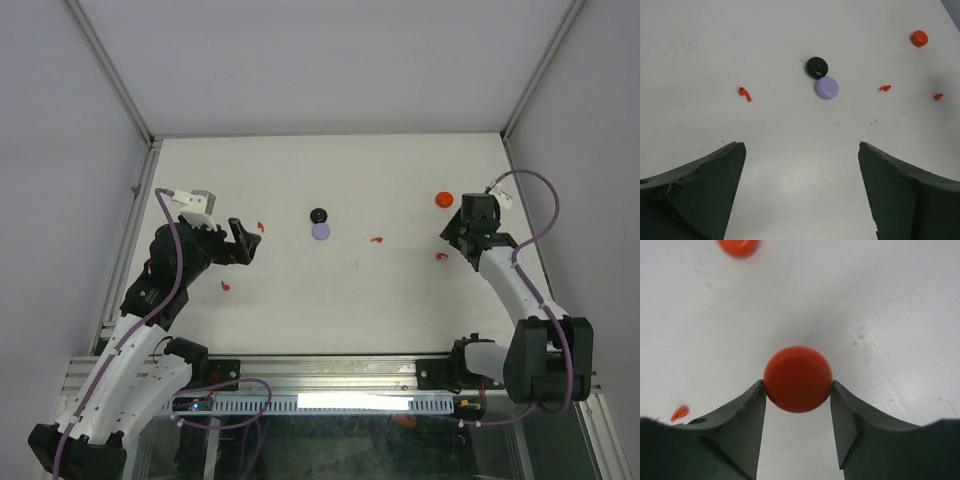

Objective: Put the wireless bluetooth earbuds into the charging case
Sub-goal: Pick up the charging case at the center of the board.

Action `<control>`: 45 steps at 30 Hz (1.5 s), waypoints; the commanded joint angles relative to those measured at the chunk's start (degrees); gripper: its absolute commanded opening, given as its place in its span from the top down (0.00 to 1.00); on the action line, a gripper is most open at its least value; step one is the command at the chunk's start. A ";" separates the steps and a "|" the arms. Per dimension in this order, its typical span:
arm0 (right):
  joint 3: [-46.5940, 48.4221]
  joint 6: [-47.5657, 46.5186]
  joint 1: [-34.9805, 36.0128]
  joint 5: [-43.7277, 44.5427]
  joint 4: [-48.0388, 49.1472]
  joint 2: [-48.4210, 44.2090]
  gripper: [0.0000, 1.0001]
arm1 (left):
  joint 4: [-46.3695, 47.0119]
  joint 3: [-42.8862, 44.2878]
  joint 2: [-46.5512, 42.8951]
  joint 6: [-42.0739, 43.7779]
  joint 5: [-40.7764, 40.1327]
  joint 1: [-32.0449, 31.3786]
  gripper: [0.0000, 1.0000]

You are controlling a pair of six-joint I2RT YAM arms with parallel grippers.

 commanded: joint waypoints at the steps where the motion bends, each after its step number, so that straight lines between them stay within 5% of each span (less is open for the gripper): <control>1: -2.34 -0.43 8.01 -1.83 4.58 -6.99 0.52 | 4.96 0.67 0.17 -3.50 7.37 0.55 0.01; 13: -8.83 -0.52 30.95 -2.93 19.43 -15.27 0.52 | 17.86 -5.19 1.84 -19.02 17.61 0.53 0.01; 17: -10.98 -1.72 38.93 -2.11 28.27 -14.79 0.52 | 27.74 -8.79 3.01 -24.74 22.49 -0.03 0.08; 23: -11.18 -4.75 47.37 -0.98 38.57 -11.75 0.52 | 35.65 -11.61 5.75 -27.50 20.02 -5.08 0.12; 33: -12.36 -10.32 55.33 -2.71 50.22 -7.37 0.51 | 51.28 -17.23 10.93 -29.64 9.31 -15.67 0.15; 45: -12.82 -14.28 58.94 -5.78 56.20 -3.94 0.51 | 63.75 -19.18 18.90 -31.78 7.54 -19.45 0.38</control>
